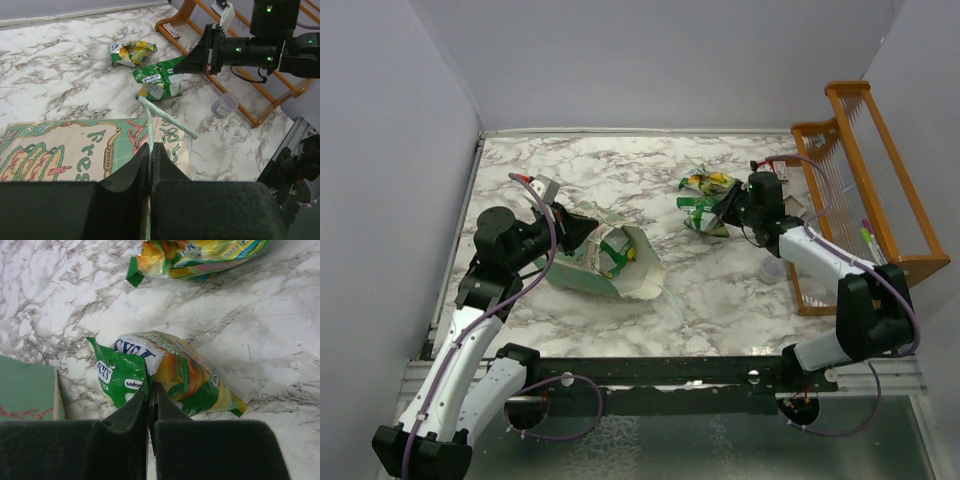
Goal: Take the snacks out of the paper bag
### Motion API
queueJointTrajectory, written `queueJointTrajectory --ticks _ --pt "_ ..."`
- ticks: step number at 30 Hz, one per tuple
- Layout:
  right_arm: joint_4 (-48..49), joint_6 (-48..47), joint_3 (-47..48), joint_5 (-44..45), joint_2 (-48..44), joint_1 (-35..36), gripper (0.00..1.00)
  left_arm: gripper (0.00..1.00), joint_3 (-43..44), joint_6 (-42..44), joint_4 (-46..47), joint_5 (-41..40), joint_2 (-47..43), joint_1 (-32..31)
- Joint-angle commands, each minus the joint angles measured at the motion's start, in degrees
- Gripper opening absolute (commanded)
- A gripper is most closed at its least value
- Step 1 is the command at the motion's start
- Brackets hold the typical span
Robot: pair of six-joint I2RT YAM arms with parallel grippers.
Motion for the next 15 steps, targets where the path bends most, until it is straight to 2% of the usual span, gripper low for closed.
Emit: queueJointTrajectory --ticks 1,3,6,9,12,15 --pt "0.5 4.6 4.3 -8.4 4.9 -3.7 0.02 0.00 3.0 1.0 -1.1 1.5 -0.1 -0.1" --pt "-1.6 3.8 5.9 -6.1 7.2 -5.0 0.09 0.00 3.2 1.1 -1.0 1.6 0.0 -0.2" --pt "-6.6 1.1 9.0 -0.6 9.2 -5.6 0.35 0.00 3.3 1.2 -0.9 1.8 0.2 -0.2" --pt "-6.7 -3.1 8.8 1.7 6.5 -5.6 0.57 0.00 3.2 1.6 -0.9 2.4 0.1 -0.1" --pt "-5.1 -7.0 6.5 -0.3 1.3 -5.6 0.65 0.00 2.2 1.9 -0.1 4.2 -0.2 -0.2" --pt "-3.1 -11.4 4.1 -7.6 -3.8 -5.6 0.70 0.00 0.9 1.7 1.5 6.1 -0.6 -0.1"
